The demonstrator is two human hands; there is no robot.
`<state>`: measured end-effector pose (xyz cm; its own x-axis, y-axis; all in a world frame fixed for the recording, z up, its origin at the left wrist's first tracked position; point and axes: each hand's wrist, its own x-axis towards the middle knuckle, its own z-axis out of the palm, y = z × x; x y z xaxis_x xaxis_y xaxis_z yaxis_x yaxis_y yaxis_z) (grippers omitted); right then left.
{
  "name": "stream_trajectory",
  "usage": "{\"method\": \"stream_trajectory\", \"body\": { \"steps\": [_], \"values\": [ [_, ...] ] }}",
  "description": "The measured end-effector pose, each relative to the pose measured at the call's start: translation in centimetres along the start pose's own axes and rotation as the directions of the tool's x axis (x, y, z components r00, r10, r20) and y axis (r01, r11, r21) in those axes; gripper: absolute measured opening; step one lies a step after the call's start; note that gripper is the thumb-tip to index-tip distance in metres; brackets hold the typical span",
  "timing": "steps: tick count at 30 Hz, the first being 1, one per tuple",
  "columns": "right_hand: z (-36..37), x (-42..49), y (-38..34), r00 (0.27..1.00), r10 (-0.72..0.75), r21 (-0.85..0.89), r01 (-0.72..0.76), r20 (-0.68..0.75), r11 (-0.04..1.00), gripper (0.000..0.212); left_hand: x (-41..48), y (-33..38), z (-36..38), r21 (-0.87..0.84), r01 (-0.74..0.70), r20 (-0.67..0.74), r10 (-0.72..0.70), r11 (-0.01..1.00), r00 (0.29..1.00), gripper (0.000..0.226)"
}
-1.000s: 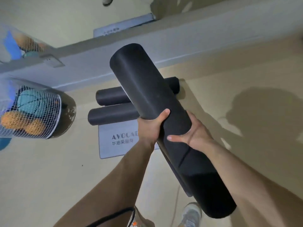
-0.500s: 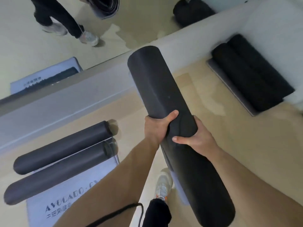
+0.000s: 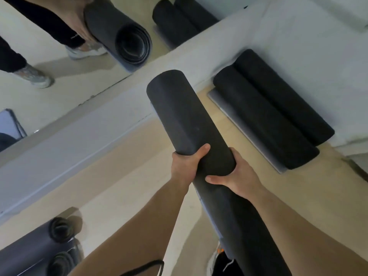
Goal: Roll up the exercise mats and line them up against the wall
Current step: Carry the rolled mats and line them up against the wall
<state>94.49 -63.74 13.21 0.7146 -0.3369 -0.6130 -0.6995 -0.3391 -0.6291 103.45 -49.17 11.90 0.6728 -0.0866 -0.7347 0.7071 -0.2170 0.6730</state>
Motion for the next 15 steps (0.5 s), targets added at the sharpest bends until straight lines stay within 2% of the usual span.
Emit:
{"method": "stream_trajectory", "body": {
  "steps": [6,10,15],
  "values": [
    [-3.3,14.6,6.0,0.997,0.078,-0.089,-0.08,-0.028,0.993,0.12,13.3,-1.5,9.5,0.0,0.035,0.003,-0.035,0.999,0.999,0.105],
    [-4.3,22.9,10.0,0.996,0.048,-0.168,-0.059,-0.07,0.984,0.117,21.7,-3.8,14.7,-0.023,0.078,0.041,-0.077,0.997,0.996,0.096],
    [-5.3,31.3,13.1,0.978,0.183,-0.287,-0.206,-0.105,0.936,0.133,29.5,-4.8,20.2,-0.09,0.153,0.099,-0.144,0.984,0.985,0.115]
  ]
}}
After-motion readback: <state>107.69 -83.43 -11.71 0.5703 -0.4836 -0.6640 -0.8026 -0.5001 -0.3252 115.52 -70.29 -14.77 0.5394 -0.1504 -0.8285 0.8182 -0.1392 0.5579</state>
